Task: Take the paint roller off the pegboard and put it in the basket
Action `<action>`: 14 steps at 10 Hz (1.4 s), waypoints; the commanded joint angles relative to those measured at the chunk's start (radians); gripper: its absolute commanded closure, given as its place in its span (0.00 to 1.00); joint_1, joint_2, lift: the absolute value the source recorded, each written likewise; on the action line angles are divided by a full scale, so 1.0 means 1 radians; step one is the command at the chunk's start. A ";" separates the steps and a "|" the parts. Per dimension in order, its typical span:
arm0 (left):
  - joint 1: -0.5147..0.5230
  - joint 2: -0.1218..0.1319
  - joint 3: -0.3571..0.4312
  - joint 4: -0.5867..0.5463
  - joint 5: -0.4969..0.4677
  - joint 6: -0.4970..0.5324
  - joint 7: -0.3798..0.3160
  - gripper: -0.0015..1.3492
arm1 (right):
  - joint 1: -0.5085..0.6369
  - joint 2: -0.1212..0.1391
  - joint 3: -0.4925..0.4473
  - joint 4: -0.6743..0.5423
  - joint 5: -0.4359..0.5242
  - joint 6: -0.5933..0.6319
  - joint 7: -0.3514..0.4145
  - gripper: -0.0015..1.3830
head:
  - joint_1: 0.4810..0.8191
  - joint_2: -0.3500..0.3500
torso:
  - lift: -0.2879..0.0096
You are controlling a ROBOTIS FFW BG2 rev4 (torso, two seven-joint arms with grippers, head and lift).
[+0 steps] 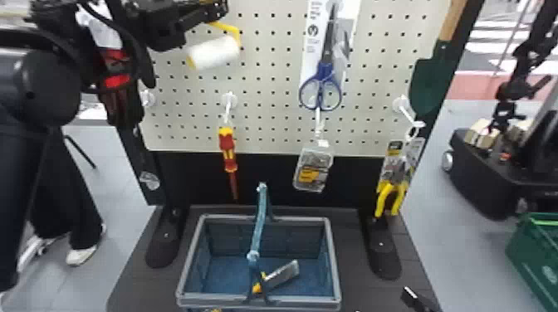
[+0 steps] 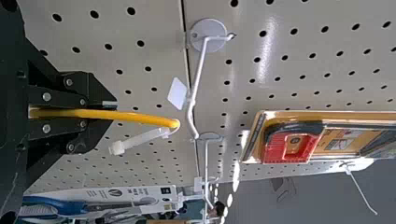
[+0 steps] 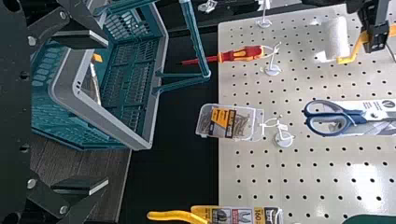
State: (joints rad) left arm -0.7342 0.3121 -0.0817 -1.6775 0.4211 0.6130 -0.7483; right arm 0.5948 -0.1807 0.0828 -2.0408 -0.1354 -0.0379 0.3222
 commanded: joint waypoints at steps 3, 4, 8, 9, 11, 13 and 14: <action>0.088 0.004 0.045 -0.143 -0.004 0.027 0.023 0.90 | 0.007 -0.002 0.000 -0.007 -0.001 0.007 0.000 0.18 | 0.20 0.50 | 0.63; 0.120 0.002 0.066 -0.172 -0.002 0.027 0.024 0.90 | 0.007 -0.002 0.000 -0.010 -0.001 0.010 0.000 0.18 | 0.20 0.50 | 0.63; 0.335 -0.081 0.212 -0.278 0.016 0.002 0.080 0.90 | 0.009 -0.002 0.000 -0.015 0.000 0.018 0.000 0.18 | 0.20 0.50 | 0.63; 0.385 -0.110 0.238 -0.282 0.024 -0.018 0.086 0.90 | 0.009 -0.002 0.000 -0.017 0.000 0.019 0.000 0.18 | 0.20 0.50 | 0.63; 0.488 -0.177 0.300 -0.285 0.047 -0.047 0.106 0.90 | 0.014 -0.002 0.000 -0.025 0.002 0.023 0.000 0.18 | 0.20 0.50 | 0.63; 0.587 -0.231 0.335 -0.297 0.076 -0.098 0.119 0.90 | 0.016 -0.003 0.000 -0.027 0.002 0.024 0.000 0.18 | 0.20 0.50 | 0.63; 0.634 -0.258 0.355 -0.312 0.074 -0.102 0.124 0.90 | 0.018 -0.003 0.000 -0.030 0.002 0.024 0.000 0.18 | 0.20 0.50 | 0.63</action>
State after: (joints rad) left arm -0.1310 0.0714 0.2613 -1.9804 0.4955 0.5168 -0.6244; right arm 0.6111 -0.1839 0.0828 -2.0695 -0.1334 -0.0136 0.3224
